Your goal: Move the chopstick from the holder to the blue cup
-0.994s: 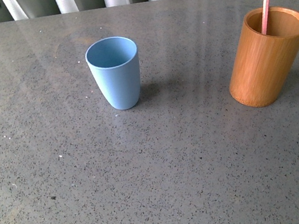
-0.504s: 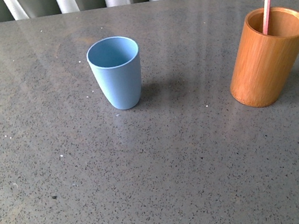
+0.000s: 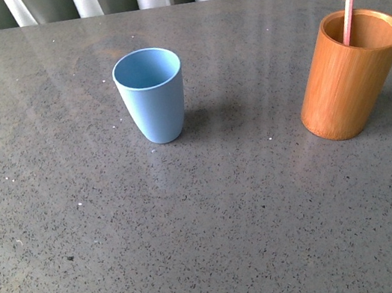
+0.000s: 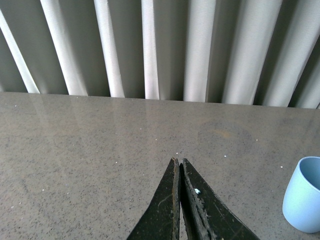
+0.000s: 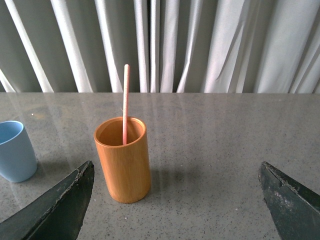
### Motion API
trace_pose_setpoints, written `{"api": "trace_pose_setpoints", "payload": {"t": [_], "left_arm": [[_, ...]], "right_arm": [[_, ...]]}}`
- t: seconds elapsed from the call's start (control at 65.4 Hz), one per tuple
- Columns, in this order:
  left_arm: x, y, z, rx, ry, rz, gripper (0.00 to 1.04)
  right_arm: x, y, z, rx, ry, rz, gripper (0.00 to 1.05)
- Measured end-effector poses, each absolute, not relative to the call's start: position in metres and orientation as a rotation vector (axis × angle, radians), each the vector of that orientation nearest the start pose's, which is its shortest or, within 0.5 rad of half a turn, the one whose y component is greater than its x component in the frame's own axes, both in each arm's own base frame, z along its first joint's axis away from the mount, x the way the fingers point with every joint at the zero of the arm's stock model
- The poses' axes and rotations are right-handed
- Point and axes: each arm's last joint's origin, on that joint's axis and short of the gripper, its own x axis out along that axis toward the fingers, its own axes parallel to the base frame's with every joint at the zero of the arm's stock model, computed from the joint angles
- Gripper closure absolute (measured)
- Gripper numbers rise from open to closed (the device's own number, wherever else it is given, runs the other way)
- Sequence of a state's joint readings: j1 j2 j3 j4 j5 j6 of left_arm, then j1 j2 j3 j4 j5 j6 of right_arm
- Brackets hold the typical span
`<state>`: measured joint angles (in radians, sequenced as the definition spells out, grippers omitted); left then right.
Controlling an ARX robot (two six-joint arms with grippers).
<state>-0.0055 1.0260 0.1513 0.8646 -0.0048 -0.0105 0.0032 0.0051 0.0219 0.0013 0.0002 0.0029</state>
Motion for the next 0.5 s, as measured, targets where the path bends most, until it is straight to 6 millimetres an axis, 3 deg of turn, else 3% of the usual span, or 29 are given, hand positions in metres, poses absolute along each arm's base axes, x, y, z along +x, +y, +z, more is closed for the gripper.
{"api": "trace_pose_setpoints", "payload": {"t": [0.504], "left_arm": [[0.145,0.0,0.163,-0.01,0.012,-0.003,1.03]], "right_arm": [[0.097,0.0,0.171,0.003,-0.018,0.003,0.09]]}}
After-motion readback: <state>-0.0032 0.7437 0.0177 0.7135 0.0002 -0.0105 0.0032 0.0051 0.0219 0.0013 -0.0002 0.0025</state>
